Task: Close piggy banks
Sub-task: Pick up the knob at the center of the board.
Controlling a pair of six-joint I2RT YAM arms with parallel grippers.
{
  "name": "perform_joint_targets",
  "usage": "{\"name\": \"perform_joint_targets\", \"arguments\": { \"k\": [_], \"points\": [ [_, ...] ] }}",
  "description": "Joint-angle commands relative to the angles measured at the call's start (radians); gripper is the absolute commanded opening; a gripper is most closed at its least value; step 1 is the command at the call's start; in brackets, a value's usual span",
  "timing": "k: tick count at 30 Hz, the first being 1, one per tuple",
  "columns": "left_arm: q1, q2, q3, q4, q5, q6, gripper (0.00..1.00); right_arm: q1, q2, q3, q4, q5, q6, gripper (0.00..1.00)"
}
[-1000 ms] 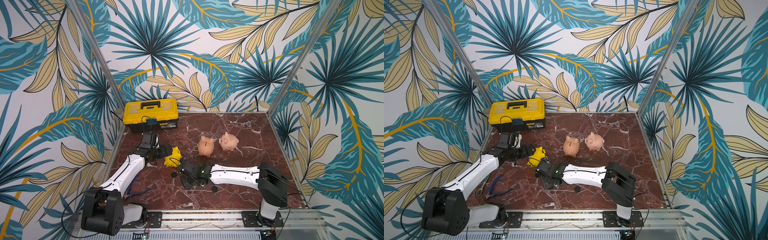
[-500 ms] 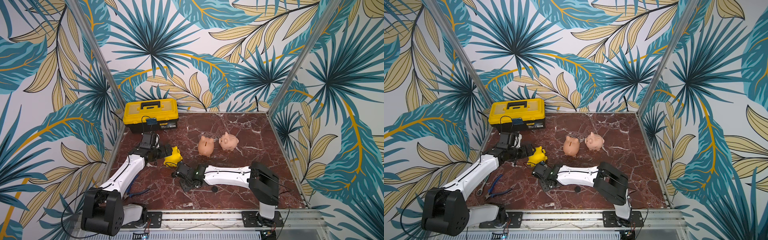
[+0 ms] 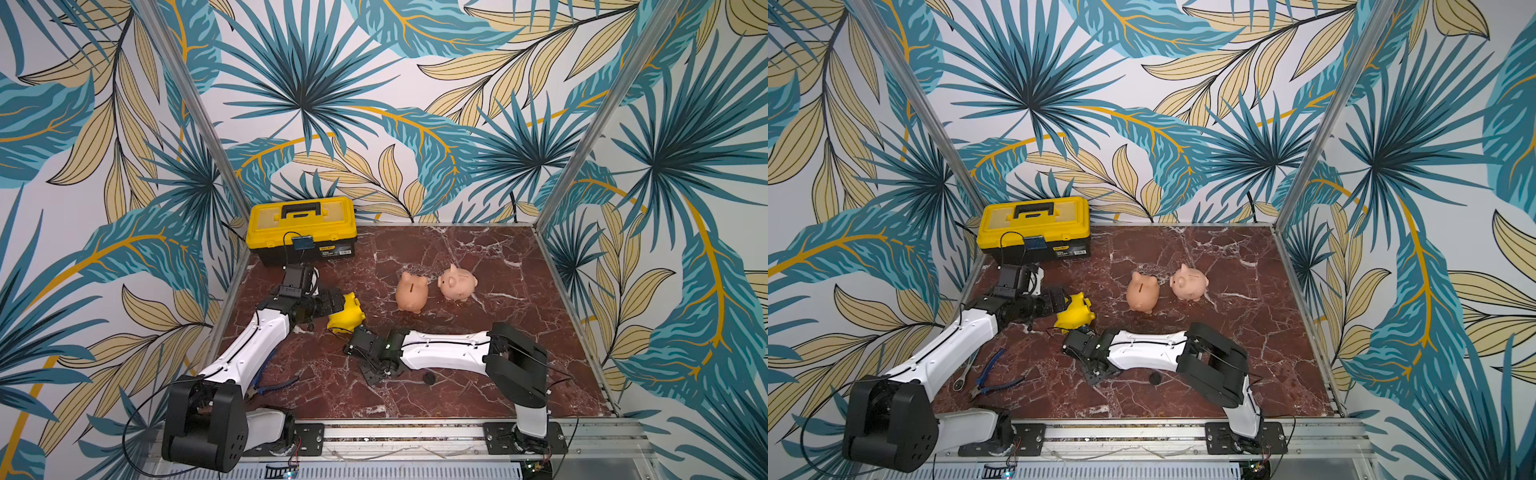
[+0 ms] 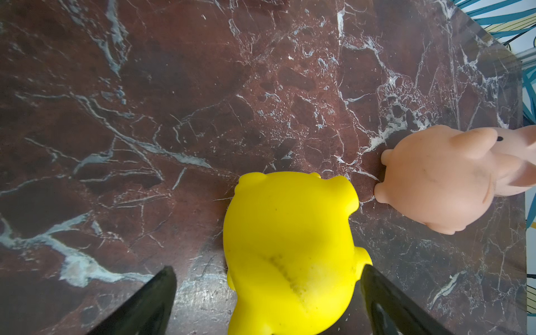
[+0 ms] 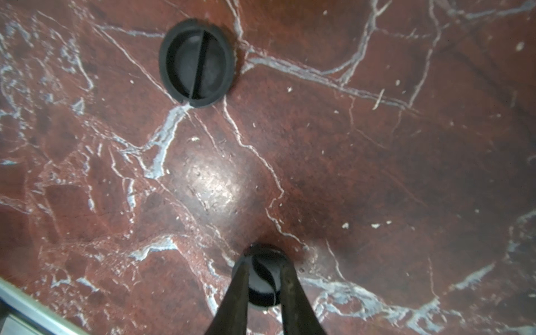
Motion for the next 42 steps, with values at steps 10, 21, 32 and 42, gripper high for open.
{"name": "perform_joint_targets", "arguments": {
  "k": [10,21,32,42],
  "points": [
    [0.009,-0.026,-0.02,0.009,-0.012,0.015,1.0,0.006,0.047,0.01,-0.075,0.005,0.002,0.22],
    [0.01,-0.031,-0.025,0.009,-0.011,0.017,1.0,0.008,0.073,0.023,-0.104,-0.013,0.012,0.18],
    [0.012,-0.054,-0.02,-0.009,-0.005,0.031,1.0,0.008,0.075,0.029,-0.127,0.005,0.022,0.0],
    [0.008,-0.057,-0.011,-0.01,0.081,0.035,0.99,0.004,-0.004,0.034,-0.096,0.041,-0.043,0.0]
  ]
}}
